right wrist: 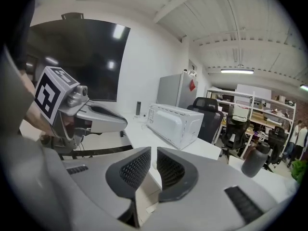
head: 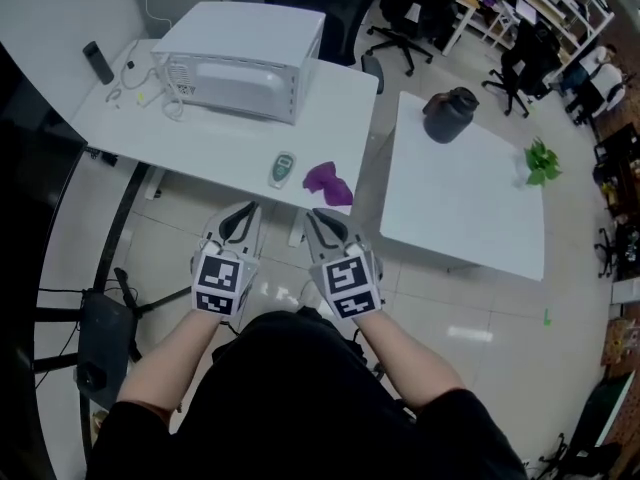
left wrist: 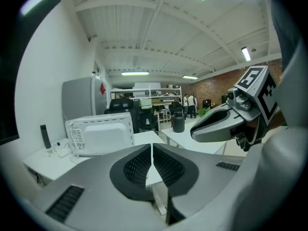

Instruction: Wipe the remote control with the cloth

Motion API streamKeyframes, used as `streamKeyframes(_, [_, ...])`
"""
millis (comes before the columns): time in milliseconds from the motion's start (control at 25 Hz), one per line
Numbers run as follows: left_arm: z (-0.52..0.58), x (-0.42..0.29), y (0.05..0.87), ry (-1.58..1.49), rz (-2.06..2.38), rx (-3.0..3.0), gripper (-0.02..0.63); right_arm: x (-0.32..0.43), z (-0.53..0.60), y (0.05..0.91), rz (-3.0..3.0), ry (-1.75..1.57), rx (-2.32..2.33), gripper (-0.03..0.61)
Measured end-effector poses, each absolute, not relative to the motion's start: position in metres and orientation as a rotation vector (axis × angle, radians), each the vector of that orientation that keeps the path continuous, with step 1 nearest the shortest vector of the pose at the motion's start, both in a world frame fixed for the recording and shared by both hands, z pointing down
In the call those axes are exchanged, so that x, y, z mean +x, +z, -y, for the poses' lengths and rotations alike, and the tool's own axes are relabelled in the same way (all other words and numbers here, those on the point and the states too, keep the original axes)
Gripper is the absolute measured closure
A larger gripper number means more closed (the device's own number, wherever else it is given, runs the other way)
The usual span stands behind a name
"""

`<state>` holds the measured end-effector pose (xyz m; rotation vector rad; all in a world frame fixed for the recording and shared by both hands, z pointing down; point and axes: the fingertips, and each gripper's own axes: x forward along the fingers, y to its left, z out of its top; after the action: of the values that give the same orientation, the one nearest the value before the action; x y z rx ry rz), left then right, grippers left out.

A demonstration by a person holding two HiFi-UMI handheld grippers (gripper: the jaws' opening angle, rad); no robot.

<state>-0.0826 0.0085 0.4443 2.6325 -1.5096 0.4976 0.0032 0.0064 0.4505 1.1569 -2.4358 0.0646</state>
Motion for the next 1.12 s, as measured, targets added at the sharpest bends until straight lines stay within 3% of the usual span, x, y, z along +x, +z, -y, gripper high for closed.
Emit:
streamKeyframes(120, [-0.021, -0.087, 0.438, 0.489, 1.507, 2.655, 0.612, -0.002, -0.021, 0.440, 2.451, 0.045, 1.182, 0.563])
streamKeyframes(1120, [-0.051, -0.067, 0.426, 0.497, 1.438, 2.766, 0.612, -0.005, -0.053, 0.421, 2.460, -0.018, 1.221, 0.565])
